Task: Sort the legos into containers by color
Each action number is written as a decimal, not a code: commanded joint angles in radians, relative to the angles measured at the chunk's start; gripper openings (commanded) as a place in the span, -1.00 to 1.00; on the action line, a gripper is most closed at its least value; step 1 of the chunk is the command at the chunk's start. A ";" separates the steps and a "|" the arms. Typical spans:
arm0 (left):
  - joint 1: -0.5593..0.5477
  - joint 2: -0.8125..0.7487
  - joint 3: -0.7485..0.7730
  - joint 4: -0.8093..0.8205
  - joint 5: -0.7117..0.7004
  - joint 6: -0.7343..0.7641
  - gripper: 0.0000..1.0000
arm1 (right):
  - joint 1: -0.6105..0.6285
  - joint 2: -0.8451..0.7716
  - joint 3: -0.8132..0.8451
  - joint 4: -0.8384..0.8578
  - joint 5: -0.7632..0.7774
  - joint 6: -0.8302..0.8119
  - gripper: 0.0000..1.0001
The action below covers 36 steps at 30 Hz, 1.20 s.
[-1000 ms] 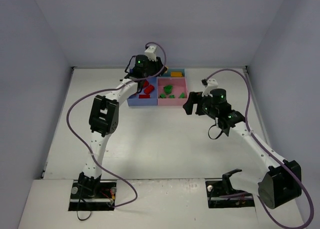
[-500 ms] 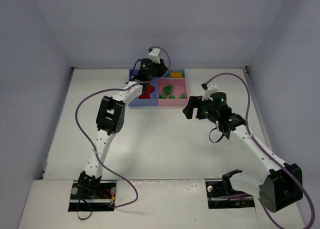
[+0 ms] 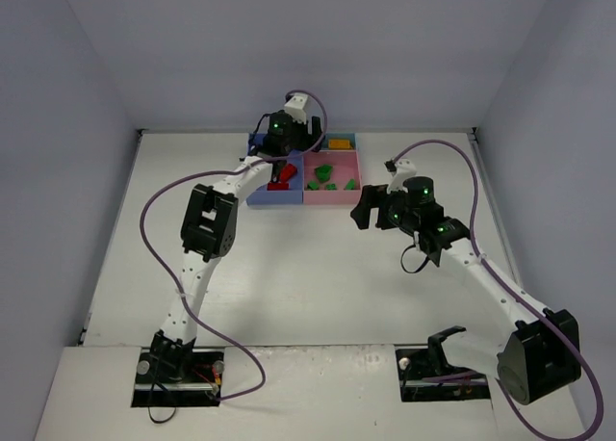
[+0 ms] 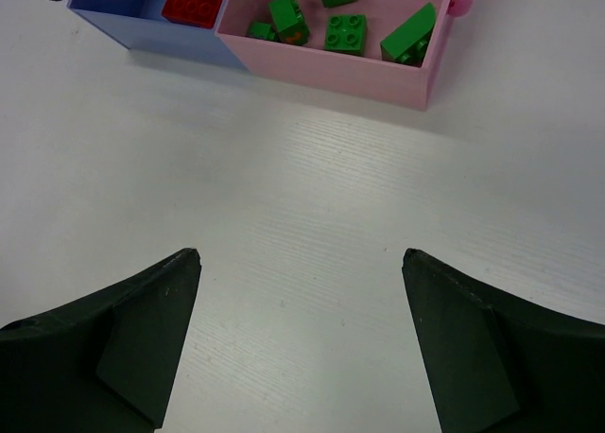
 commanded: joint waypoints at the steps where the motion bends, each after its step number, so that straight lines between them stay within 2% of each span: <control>1: -0.001 -0.235 -0.052 0.028 -0.026 -0.010 0.40 | 0.001 -0.016 0.037 0.065 0.009 -0.029 0.70; 4: 0.000 -0.411 -0.144 -0.055 -0.079 -0.022 0.44 | 0.000 -0.036 0.054 0.060 0.063 -0.052 0.70; 9: 0.034 -0.755 -0.419 -0.287 -0.153 -0.020 0.51 | -0.009 -0.093 0.094 0.057 0.147 -0.076 0.73; 10: 0.057 -0.801 -0.465 -0.315 -0.156 -0.028 0.52 | -0.011 -0.100 0.102 0.047 0.161 -0.078 0.94; 11: 0.071 -0.900 -0.558 -0.340 -0.162 -0.031 0.54 | -0.012 -0.114 0.116 0.037 0.175 -0.082 1.00; 14: 0.134 -1.088 -0.709 -0.452 -0.193 -0.047 0.61 | -0.019 -0.139 0.140 -0.007 0.227 -0.107 1.00; 18: 0.196 -1.290 -0.816 -0.662 -0.291 -0.033 0.75 | -0.023 -0.189 0.156 -0.039 0.363 -0.105 1.00; 23: 0.206 -1.543 -0.901 -0.808 -0.423 -0.030 0.80 | -0.025 -0.269 0.145 -0.073 0.458 -0.226 1.00; 25: 0.206 -1.646 -0.947 -0.859 -0.449 -0.063 0.82 | -0.025 -0.297 0.127 -0.070 0.526 -0.216 1.00; 26: 0.206 -1.678 -0.965 -0.875 -0.467 -0.076 0.82 | -0.025 -0.312 0.123 -0.070 0.601 -0.192 1.00; 28: 0.206 -1.767 -1.028 -0.879 -0.474 -0.094 0.82 | -0.025 -0.324 0.117 -0.075 0.652 -0.164 1.00; 31: 0.204 -1.839 -1.100 -0.880 -0.458 -0.102 0.83 | -0.025 -0.344 0.099 -0.081 0.663 -0.149 1.00; 36: 0.204 -1.873 -1.149 -0.928 -0.432 -0.145 0.83 | -0.025 -0.327 0.099 -0.112 0.735 -0.089 1.00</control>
